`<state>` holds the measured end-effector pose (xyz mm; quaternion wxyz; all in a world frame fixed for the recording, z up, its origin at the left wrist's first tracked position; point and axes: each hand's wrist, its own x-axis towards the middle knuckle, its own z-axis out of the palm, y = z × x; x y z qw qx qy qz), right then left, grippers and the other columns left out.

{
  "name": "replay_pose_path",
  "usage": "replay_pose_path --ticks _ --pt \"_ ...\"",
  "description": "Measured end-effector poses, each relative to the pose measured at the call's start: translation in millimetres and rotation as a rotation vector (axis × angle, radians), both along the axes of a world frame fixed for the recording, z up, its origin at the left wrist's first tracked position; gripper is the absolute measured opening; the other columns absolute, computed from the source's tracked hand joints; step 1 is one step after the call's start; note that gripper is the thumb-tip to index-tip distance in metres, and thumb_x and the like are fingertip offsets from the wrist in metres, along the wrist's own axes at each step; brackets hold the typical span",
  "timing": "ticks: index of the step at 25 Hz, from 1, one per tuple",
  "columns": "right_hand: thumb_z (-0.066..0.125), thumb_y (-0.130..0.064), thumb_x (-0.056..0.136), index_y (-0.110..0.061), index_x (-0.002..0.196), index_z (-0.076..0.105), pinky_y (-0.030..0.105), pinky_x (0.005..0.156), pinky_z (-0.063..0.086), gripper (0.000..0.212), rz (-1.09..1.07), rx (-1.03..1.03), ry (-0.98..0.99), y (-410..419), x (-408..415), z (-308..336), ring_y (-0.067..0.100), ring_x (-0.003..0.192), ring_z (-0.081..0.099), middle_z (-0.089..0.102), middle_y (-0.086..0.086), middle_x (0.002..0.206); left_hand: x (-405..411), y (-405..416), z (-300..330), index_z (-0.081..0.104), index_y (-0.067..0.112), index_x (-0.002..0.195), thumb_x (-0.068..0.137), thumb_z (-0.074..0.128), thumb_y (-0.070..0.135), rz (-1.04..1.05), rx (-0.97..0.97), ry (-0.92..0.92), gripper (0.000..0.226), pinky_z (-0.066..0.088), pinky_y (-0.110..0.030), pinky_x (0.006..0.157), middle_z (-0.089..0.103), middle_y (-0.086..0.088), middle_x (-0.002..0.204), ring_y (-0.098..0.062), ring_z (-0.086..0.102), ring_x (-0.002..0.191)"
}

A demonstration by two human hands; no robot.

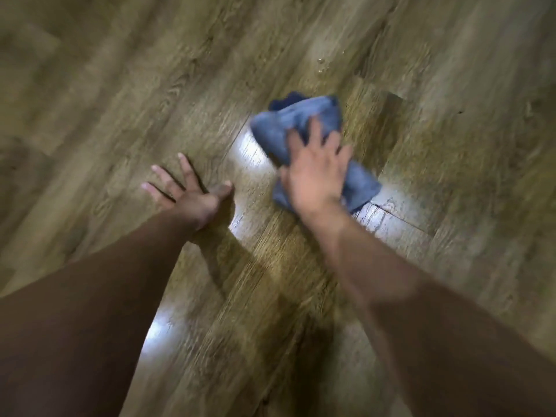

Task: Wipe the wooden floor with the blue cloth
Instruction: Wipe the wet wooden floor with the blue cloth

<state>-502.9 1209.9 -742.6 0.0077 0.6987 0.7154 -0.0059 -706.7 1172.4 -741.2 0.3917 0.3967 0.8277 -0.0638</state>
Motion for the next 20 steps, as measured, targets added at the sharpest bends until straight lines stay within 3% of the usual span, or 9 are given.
replay_pose_path --ticks 3,7,11,13,16,18,20 --pt "0.076 -0.051 0.068 -0.032 0.139 0.048 0.044 0.083 0.032 0.078 0.224 -0.069 0.106 -78.5 -15.5 1.9 0.032 0.1 0.045 0.038 0.01 0.153 2.5 4.7 -1.8 -0.014 0.047 0.156 0.094 0.027 0.077 0.056 0.036 -0.015 0.08 -0.015 -0.059 0.118 -0.031 -0.004 0.164 -0.043 -0.03 0.147" --pt "0.083 -0.051 0.057 -0.031 0.137 0.051 0.046 0.08 0.043 0.089 0.452 -0.129 0.05 -163.2 60.4 -1.4 0.033 0.095 0.044 0.042 0.008 0.152 1.4 2.8 3.2 -0.02 0.046 0.154 0.097 0.032 0.071 0.03 0.014 -0.017 0.081 -0.015 -0.061 0.118 -0.038 -0.004 0.161 -0.042 -0.034 0.145" --pt "0.073 -0.045 0.067 -0.024 0.138 0.051 0.05 0.078 0.042 0.077 0.132 -0.04 0.07 -132.4 143.6 5.3 0.041 0.092 0.047 0.043 0.015 0.146 2.3 0.8 9.3 -0.024 0.046 0.153 0.098 0.034 0.069 0.017 0.008 -0.038 0.083 -0.015 -0.062 0.118 -0.043 -0.003 0.158 -0.04 -0.039 0.143" --pt "0.063 -0.042 0.076 -0.023 0.137 0.049 0.051 0.083 0.038 0.066 -0.029 -0.004 0.019 -86.8 146.9 4.3 0.043 0.097 0.047 0.041 0.017 0.144 3.4 1.4 8.9 -0.024 0.046 0.153 0.098 0.033 0.068 0.02 0.013 -0.052 0.082 -0.015 -0.064 0.117 -0.044 -0.002 0.157 -0.04 -0.039 0.143" --pt "0.066 -0.04 0.078 -0.022 0.128 0.05 0.054 0.091 0.038 0.056 -0.31 0.035 0.011 7.9 110.5 2.0 0.046 0.108 0.047 0.042 0.018 0.14 4.0 0.1 8.1 -0.025 0.048 0.151 0.098 0.03 0.07 0.02 0.025 -0.037 0.08 -0.011 -0.073 0.112 -0.045 -0.002 0.156 -0.04 -0.039 0.143" --pt "0.065 -0.04 0.078 -0.024 0.124 0.054 0.053 0.093 0.037 0.049 -0.355 0.018 0.02 53.9 68.4 3.6 0.044 0.115 0.045 0.042 0.014 0.142 2.4 1.1 2.0 -0.025 0.05 0.15 0.096 0.027 0.073 0.041 0.036 -0.033 0.078 -0.01 -0.076 0.11 -0.045 -0.001 0.156 -0.039 -0.039 0.144" --pt "0.065 -0.042 0.078 -0.029 0.129 0.053 0.047 0.091 0.034 0.053 -0.205 0.009 0.008 65.0 20.1 1.8 0.04 0.116 0.044 0.038 0.007 0.149 1.5 -1.0 -5.2 -0.017 0.049 0.154 0.095 0.021 0.075 0.095 0.1 -0.046 0.074 -0.016 -0.072 0.111 -0.037 -0.001 0.161 -0.034 -0.037 0.146"
